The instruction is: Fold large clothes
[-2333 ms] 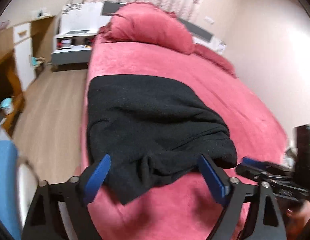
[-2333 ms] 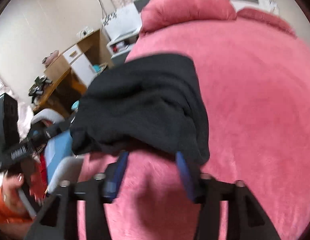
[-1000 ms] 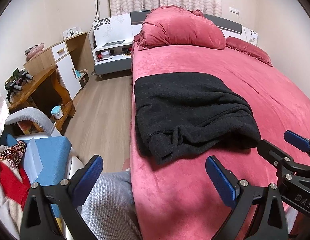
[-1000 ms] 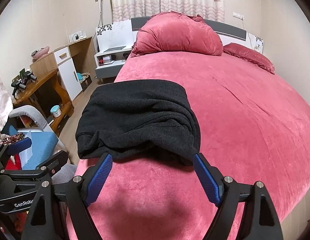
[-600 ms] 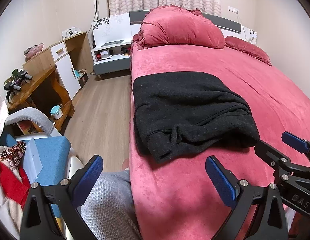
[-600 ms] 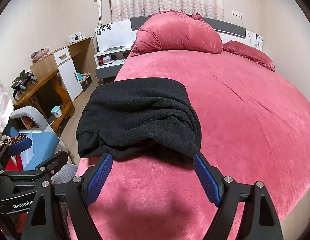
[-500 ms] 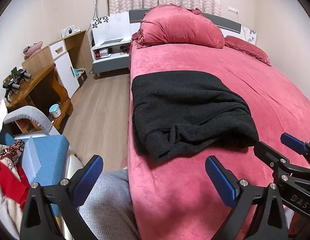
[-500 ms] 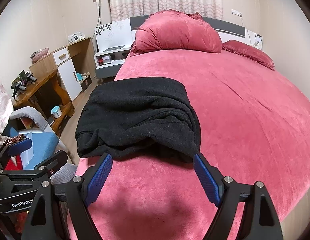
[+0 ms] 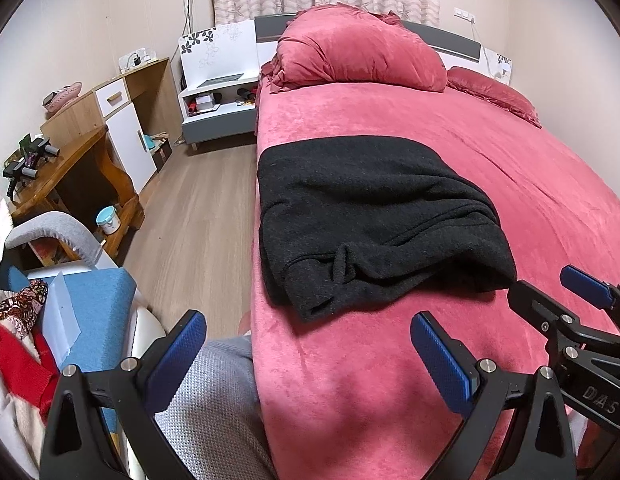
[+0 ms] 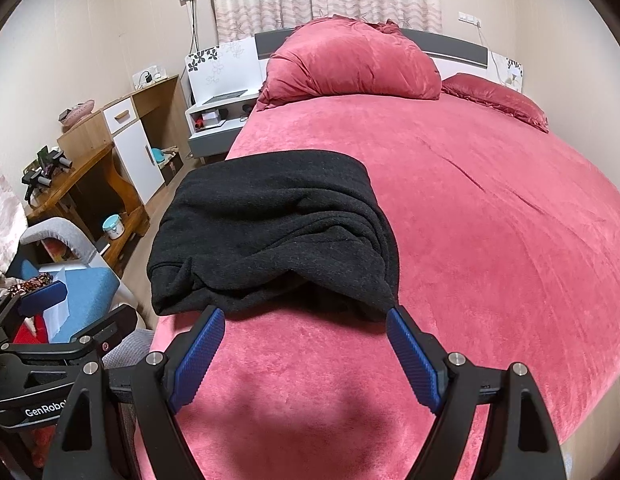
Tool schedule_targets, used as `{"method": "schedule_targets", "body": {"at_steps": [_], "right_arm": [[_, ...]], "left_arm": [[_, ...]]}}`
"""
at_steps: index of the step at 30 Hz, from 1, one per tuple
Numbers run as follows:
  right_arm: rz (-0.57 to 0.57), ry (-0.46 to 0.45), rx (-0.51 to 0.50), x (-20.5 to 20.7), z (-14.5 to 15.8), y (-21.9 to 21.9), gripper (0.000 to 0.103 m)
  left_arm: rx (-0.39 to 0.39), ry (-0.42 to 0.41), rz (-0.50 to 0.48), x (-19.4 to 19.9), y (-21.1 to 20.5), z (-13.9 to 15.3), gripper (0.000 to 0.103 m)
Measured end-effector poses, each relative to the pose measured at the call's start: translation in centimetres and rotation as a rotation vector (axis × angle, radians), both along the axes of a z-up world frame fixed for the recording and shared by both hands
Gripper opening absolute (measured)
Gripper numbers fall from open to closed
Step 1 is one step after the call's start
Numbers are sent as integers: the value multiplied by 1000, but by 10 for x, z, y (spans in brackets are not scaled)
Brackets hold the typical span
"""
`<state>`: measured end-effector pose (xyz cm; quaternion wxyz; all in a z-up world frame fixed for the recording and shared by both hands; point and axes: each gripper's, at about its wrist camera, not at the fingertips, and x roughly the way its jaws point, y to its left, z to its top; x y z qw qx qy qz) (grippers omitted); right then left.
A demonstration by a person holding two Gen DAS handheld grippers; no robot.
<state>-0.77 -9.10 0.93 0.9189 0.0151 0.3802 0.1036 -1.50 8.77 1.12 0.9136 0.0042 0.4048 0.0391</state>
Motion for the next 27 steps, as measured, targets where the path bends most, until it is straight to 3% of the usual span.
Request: {"method": "schedule_targets", "body": {"at_steps": [19, 27], "right_arm": [[15, -5, -3, -1, 1, -2, 84], [-20, -15, 10, 0, 5, -21, 85]], "left_arm": [[-17, 10, 3, 3, 3, 0, 103], [-34, 9, -21, 16, -15, 7, 98]]}}
